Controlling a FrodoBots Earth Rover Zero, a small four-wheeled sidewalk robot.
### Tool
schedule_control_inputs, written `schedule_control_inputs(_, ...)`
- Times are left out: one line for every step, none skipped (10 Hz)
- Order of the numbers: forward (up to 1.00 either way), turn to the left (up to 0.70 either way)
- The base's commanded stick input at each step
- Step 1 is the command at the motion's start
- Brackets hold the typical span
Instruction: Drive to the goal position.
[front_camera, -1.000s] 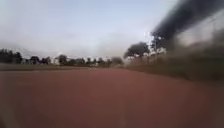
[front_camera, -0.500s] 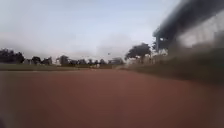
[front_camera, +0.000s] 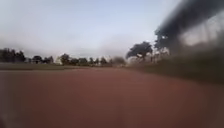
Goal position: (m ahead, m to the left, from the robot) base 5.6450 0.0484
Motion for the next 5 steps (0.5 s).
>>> schedule_control_inputs(0.7, 0.0)
schedule_control_inputs(0.7, 0.0)
schedule_control_inputs(0.7, 0.0)
schedule_control_inputs(0.7, 0.0)
schedule_control_inputs(0.7, 0.0)
